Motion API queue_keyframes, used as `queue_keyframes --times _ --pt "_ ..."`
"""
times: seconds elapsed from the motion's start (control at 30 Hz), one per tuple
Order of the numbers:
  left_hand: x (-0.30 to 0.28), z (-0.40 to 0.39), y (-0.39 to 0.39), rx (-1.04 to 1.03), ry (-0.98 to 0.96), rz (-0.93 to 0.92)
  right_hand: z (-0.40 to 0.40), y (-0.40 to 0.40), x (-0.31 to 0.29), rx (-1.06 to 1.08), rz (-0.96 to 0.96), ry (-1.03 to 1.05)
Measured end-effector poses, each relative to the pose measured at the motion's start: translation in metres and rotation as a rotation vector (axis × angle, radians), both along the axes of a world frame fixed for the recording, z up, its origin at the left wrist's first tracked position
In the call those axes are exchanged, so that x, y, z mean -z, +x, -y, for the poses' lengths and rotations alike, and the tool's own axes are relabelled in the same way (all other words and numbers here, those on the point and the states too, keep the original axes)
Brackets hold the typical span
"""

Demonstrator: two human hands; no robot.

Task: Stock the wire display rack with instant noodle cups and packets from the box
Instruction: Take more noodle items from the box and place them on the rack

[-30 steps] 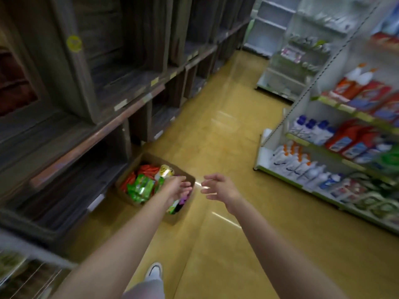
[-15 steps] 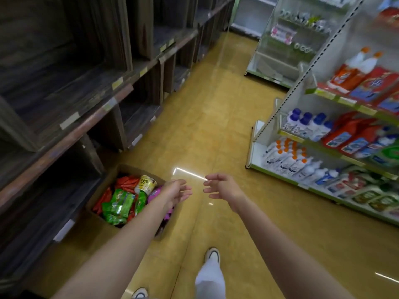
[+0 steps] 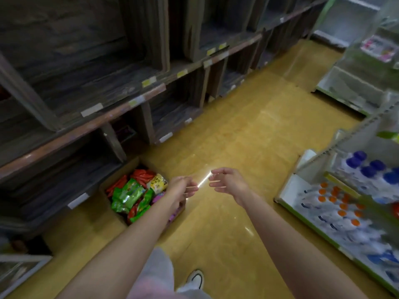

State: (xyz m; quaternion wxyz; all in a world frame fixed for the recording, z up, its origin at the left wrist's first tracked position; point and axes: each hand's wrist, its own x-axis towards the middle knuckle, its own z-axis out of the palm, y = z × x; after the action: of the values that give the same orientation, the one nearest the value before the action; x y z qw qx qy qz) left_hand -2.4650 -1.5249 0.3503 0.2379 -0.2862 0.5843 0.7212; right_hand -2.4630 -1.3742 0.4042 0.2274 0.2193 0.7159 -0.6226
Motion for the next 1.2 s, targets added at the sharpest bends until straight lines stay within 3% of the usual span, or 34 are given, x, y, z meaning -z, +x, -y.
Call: queue_keyframes --times 0.27,0.57,0.87,1.03,1.2 --pt "0.025 0.105 -0.043 -0.346 -0.115 0.053 0.085 -0.090 0.034 -0.365 0.084 -0.012" --pt "0.073 0.144 -0.075 -0.485 -0.159 0.163 0.114 -0.149 0.094 -0.582 0.242 0.076" --pt "0.215 0.146 -0.080 -0.516 -0.299 0.414 0.139 -0.192 0.261 -0.674 0.491 0.110" --pt "0.325 0.140 -0.097 -0.267 -0.408 0.500 0.145 -0.219 0.384 -0.764 0.563 0.153" --pt "0.427 0.143 -0.121 -0.111 -0.491 0.543 0.142 -0.252 0.487 -0.802 0.476 0.245"
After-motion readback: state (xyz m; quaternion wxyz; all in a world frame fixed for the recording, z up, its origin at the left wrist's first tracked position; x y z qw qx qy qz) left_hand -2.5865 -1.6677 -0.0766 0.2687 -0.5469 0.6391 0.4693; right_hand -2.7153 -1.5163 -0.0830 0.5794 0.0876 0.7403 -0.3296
